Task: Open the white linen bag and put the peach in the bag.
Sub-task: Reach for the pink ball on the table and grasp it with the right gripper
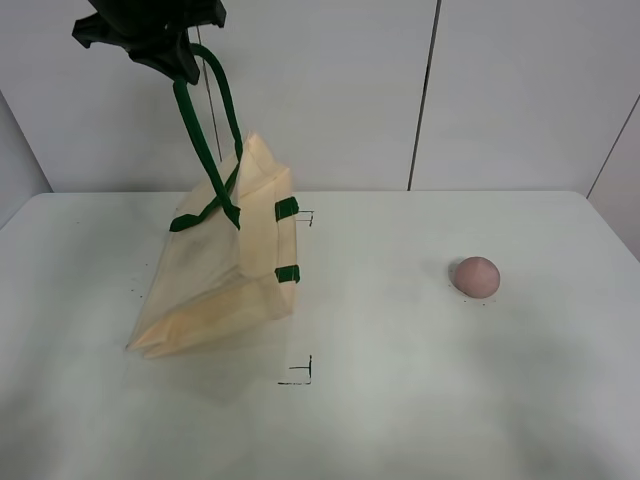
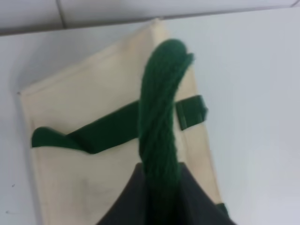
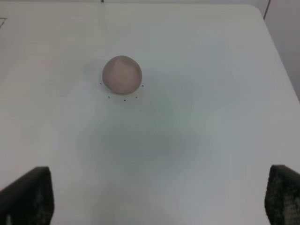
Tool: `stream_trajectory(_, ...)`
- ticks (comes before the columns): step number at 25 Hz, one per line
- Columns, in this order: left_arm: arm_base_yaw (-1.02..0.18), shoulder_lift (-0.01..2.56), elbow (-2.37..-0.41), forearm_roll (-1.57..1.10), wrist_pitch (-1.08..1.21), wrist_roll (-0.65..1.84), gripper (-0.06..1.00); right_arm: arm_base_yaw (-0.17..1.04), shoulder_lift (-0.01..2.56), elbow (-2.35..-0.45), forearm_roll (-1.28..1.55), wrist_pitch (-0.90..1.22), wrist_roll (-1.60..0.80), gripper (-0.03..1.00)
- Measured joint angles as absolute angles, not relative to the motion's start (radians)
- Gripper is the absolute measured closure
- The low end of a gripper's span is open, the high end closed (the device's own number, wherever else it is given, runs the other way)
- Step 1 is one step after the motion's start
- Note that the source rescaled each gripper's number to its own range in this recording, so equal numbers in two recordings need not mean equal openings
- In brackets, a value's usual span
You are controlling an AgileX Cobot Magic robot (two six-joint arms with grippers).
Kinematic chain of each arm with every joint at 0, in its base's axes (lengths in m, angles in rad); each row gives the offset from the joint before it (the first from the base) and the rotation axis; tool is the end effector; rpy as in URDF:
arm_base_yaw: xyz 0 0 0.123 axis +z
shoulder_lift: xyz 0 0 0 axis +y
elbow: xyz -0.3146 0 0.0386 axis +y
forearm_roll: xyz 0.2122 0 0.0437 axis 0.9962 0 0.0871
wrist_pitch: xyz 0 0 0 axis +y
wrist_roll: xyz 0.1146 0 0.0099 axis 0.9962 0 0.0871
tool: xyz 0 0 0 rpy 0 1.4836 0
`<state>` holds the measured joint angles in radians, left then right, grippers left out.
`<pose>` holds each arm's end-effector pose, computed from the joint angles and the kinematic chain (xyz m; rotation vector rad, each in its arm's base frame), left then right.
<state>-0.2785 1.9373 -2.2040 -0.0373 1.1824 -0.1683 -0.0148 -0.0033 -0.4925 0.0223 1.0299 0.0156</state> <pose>0.4023 -0.1192 0.4162 0.1321 2.4105 -0.2553 -0.0452 0.0029 0.2502 0.0301 2.0174 0.0271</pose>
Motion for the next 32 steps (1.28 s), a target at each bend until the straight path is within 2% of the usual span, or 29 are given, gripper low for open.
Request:
stream_trajectory(5,-0.279,1.891,-2.204,-0.053,1.182,-0.164,0.94,-0.015,0.077,-0.503,0.022,1.013,0.016,-0.03)
stream_trajectory(10,-0.279,1.890,-2.204,-0.082,1.182,-0.164,0.94,-0.015,0.404,-0.571,0.027,0.849,0.016,-0.03)
stream_trajectory(11,-0.279,1.890,-2.204,-0.088,1.182,-0.164,0.94,-0.015,0.404,-0.571,0.027,0.849,0.016,-0.03)
stream_trajectory(14,-0.279,1.890,-2.204,-0.095,1.182,-0.164,0.94,-0.015,0.664,-0.631,0.028,0.763,0.011,-0.03)
stream_trajectory(18,-0.279,1.890,-2.204,-0.097,1.182,-0.164,0.94,-0.015,1.061,-0.770,0.030,0.728,-0.023,-0.03)
stream_trajectory(24,-0.279,1.890,-2.204,-0.097,1.182,-0.164,0.94,-0.015,1.578,-1.091,0.030,0.766,-0.060,-0.03)
stream_trajectory(28,-0.279,1.890,-2.204,-0.097,1.182,-0.164,0.94,-0.002,1.802,-1.257,0.030,0.800,-0.074,-0.03)
stream_trajectory(32,-0.279,1.890,-2.204,-0.097,1.182,-0.164,0.94,0.055,1.924,-1.329,0.030,0.775,-0.093,-0.03)
